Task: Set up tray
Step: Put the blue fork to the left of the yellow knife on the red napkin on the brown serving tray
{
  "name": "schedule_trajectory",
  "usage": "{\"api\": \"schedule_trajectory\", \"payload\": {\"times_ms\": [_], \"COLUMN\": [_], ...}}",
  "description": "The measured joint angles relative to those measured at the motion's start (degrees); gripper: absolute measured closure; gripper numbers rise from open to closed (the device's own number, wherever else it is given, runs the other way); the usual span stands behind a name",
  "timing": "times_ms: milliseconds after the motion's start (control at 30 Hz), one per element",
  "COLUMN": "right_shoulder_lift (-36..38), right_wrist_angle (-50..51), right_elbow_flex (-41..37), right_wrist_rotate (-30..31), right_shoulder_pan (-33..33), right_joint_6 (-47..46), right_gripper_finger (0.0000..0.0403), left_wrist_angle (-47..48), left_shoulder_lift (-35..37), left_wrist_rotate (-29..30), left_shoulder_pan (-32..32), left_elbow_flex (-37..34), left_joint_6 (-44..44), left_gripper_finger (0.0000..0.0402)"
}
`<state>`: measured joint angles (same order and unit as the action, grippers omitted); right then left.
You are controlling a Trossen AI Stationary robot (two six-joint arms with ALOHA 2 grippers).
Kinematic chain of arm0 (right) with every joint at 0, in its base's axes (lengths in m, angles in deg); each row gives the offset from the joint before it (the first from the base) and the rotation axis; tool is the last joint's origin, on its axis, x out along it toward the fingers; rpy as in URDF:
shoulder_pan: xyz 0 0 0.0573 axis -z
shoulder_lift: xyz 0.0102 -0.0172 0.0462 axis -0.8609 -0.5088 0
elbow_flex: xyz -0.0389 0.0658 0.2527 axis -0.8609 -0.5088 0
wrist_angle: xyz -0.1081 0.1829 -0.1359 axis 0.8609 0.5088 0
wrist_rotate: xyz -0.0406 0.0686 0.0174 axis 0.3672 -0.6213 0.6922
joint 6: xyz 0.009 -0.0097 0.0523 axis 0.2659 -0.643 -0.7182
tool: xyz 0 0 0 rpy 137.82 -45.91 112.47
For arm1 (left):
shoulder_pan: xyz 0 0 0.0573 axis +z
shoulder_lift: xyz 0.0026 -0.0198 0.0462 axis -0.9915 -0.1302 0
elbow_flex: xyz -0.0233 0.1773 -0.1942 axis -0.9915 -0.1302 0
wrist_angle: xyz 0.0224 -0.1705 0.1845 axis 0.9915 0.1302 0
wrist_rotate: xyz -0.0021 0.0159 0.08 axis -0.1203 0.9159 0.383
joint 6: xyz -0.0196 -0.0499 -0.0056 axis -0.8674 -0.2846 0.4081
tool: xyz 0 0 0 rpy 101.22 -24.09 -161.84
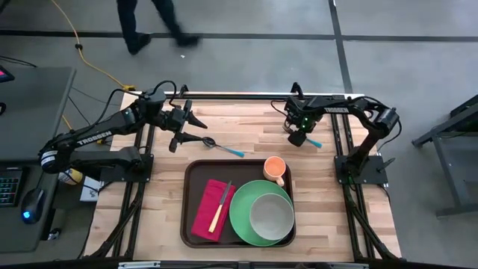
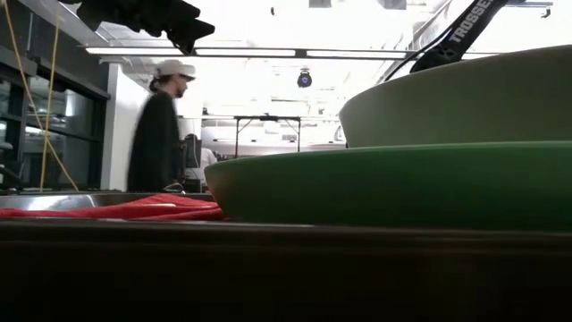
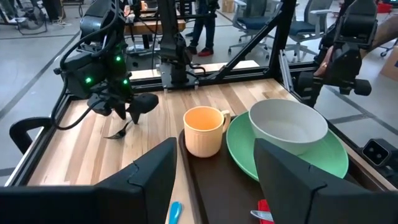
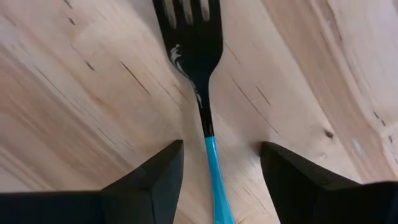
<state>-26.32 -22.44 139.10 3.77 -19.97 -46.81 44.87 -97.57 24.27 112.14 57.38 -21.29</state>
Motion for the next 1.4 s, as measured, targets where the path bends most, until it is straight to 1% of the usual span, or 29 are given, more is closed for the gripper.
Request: {"api": "schedule_trajectory", "payload": {"times_ms": [200,267,433,533,733,867,1100,1167,1267,1400], "right_shoulder_lift": [-0.05,-0.07,-0.07,-0.07,0.26,0.5,0.52,0.52,0.52,0.54], "right_wrist_angle": [0.02,0.02,-0.08,-1.98,-6.69,-7.96,-7.98,-7.8,-7.55,-7.31], "right_elbow_flex": [0.0,0.0,0.02,-0.03,-2.22,-3.33,-3.43,-3.43,-3.43,-3.41], "right_wrist_rotate": [-0.24,-0.23,-0.12,-0.16,-0.16,0.82,1.49,1.55,1.53,1.81], "right_shoulder_pan": [-0.02,-0.02,-0.33,-1.04,-3.16,-4.45,-4.98,-4.97,-4.98,-4.97], "right_joint_6": [1.0,1.03,1.17,0.42,-4.02,-6.16,-8.86,-10.15,-11.64,-14.56], "right_gripper_finger": [0.0211,0.0217,0.0257,0.0285,0.0327,0.0343,0.035,0.0361,0.0393,0.0399], "left_wrist_angle": [-0.01,-0.01,-0.01,-0.01,0.03,0.27,0.27,0.44,0.92,1.58], "left_shoulder_lift": [0.0,0.0,-0.02,-0.02,-0.02,-0.02,-0.02,-0.02,-0.02,-0.02], "left_wrist_rotate": [0.02,0.04,0.14,0.24,0.83,0.83,0.81,0.81,0.81,0.9], "left_shoulder_pan": [0.0,0.0,0.0,0.0,0.0,0.0,0.0,-0.02,-0.02,-0.02], "left_elbow_flex": [0.0,0.0,0.0,0.0,0.0,0.0,0.0,0.0,0.0,0.0], "left_joint_6": [0.0,0.0,0.0,-0.01,-0.02,-0.02,0.0,0.0,0.0,0.0], "left_gripper_finger": [0.016,0.016,0.016,0.016,0.016,0.016,0.016,0.016,0.016,0.016]}}
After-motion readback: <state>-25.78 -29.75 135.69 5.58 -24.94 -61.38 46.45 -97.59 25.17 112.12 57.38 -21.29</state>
